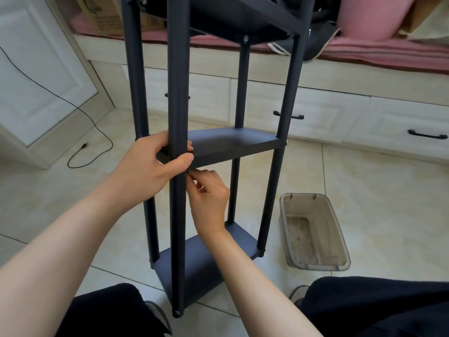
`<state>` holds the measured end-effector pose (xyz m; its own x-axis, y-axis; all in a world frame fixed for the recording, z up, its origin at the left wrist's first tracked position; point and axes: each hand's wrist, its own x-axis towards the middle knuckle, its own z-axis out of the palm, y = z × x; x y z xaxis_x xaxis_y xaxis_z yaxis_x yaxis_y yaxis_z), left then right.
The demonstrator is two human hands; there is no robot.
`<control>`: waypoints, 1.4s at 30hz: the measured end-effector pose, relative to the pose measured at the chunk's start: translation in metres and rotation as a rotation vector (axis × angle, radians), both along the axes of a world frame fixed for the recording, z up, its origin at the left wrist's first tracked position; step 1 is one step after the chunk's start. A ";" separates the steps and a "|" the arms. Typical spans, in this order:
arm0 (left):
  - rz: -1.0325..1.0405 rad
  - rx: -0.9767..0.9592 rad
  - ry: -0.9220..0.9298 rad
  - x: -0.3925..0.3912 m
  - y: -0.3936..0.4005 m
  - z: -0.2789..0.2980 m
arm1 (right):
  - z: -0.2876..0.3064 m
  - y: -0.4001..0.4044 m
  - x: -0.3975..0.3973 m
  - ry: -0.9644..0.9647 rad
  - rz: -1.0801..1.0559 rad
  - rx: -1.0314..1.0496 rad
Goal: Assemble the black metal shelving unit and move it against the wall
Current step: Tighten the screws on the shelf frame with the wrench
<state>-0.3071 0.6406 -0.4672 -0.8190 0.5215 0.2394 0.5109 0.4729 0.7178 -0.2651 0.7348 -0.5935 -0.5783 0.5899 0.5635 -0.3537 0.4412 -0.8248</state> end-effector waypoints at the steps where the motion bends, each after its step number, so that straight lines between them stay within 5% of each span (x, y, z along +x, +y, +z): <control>1: -0.003 0.001 -0.001 0.000 0.000 0.000 | 0.000 0.000 -0.001 -0.006 0.004 -0.005; 12: -0.014 0.006 -0.037 0.000 0.000 -0.001 | -0.010 0.026 0.018 -0.186 0.047 0.023; 20: -0.035 -0.053 -0.081 0.006 -0.002 0.002 | 0.011 0.108 0.058 -0.984 0.202 0.121; 25: -0.049 -0.107 -0.103 0.010 -0.008 0.001 | 0.074 0.167 0.066 -1.535 0.394 0.503; 34: -0.071 -0.138 -0.146 0.015 -0.020 0.009 | 0.130 0.207 0.064 -1.352 0.248 0.465; 42: -0.145 -0.269 -0.187 0.015 -0.023 0.019 | 0.120 0.228 0.053 -1.053 0.127 0.119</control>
